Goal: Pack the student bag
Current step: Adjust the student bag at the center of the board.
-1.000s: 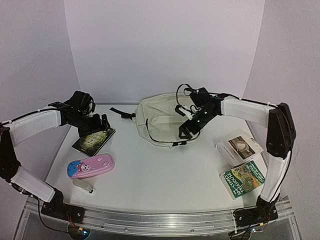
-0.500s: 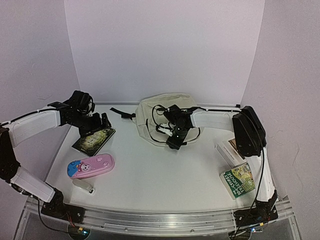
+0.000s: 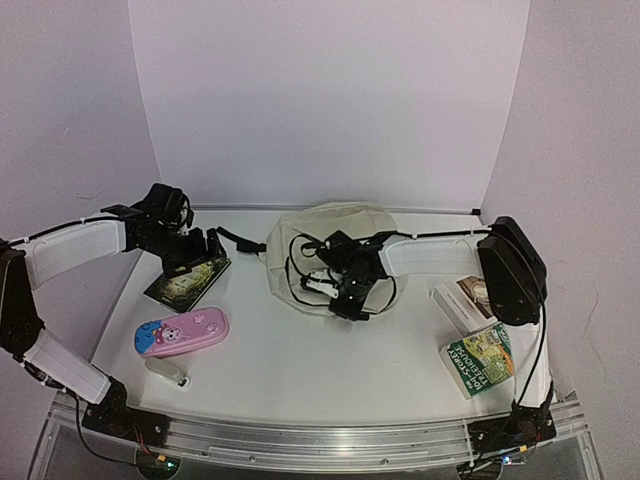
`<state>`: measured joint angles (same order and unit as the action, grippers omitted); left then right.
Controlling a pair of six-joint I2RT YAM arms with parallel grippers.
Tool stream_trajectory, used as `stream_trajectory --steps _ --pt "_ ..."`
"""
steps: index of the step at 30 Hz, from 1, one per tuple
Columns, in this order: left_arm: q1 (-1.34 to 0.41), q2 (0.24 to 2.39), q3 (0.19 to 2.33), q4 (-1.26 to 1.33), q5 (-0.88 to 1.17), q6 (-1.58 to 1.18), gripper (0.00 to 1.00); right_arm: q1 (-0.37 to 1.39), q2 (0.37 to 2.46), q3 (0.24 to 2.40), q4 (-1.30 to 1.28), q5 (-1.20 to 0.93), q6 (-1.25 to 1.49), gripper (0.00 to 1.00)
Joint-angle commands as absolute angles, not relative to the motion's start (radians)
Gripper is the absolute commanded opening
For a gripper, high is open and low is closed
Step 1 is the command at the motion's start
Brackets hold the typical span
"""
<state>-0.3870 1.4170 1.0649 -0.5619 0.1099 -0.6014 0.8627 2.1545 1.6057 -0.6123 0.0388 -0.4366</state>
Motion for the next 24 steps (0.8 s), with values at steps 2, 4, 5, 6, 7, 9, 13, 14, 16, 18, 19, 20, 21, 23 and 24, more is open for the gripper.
stream_trajectory --steps 2,4,5,6,7,9,13,14,16,18,19,20,21,23,24 --pt "-0.385 1.504 1.101 -0.442 0.227 -0.610 0.96 0.894 2.034 1.517 -0.733 -0.182 -0.325 0.15" --pt "-0.385 1.548 1.111 -0.406 0.274 -0.615 0.90 0.904 1.986 1.504 -0.754 -0.261 -0.303 0.22" --pt "-0.385 1.572 1.118 -0.392 0.294 -0.619 0.87 0.908 1.968 1.505 -0.761 -0.297 -0.296 0.26" --pt "-0.385 1.601 1.126 -0.378 0.315 -0.624 0.83 0.909 1.951 1.510 -0.763 -0.329 -0.289 0.37" --pt "-0.385 1.630 1.134 -0.364 0.337 -0.629 0.79 0.910 1.936 1.518 -0.763 -0.356 -0.280 0.52" --pt "-0.386 1.672 1.150 -0.333 0.382 -0.644 0.72 0.909 1.928 1.560 -0.760 -0.376 -0.256 0.70" --pt "-0.394 1.728 1.154 -0.265 0.420 -0.680 0.65 0.908 1.982 1.679 -0.742 -0.374 -0.190 0.78" --pt "-0.397 1.740 1.154 -0.257 0.421 -0.688 0.63 0.909 2.012 1.718 -0.731 -0.358 -0.158 0.76" --pt "-0.406 1.763 1.152 -0.235 0.420 -0.705 0.62 0.908 2.076 1.802 -0.718 -0.337 -0.096 0.73" --pt "-0.417 1.785 1.153 -0.213 0.421 -0.718 0.61 0.908 2.120 1.856 -0.694 -0.326 -0.054 0.69" --pt "-0.422 1.797 1.155 -0.205 0.422 -0.724 0.60 0.907 2.142 1.883 -0.672 -0.318 -0.029 0.68" --pt "-0.427 1.809 1.158 -0.197 0.422 -0.730 0.60 0.906 2.165 1.909 -0.653 -0.311 -0.003 0.67" --pt "-0.433 1.821 1.161 -0.191 0.420 -0.733 0.59 0.905 2.183 1.930 -0.635 -0.303 0.023 0.66" --pt "-0.443 1.840 1.165 -0.182 0.414 -0.739 0.59 0.899 2.219 1.962 -0.596 -0.297 0.065 0.64" --pt "-0.446 1.848 1.164 -0.177 0.410 -0.745 0.59 0.896 2.234 1.973 -0.573 -0.298 0.080 0.64"
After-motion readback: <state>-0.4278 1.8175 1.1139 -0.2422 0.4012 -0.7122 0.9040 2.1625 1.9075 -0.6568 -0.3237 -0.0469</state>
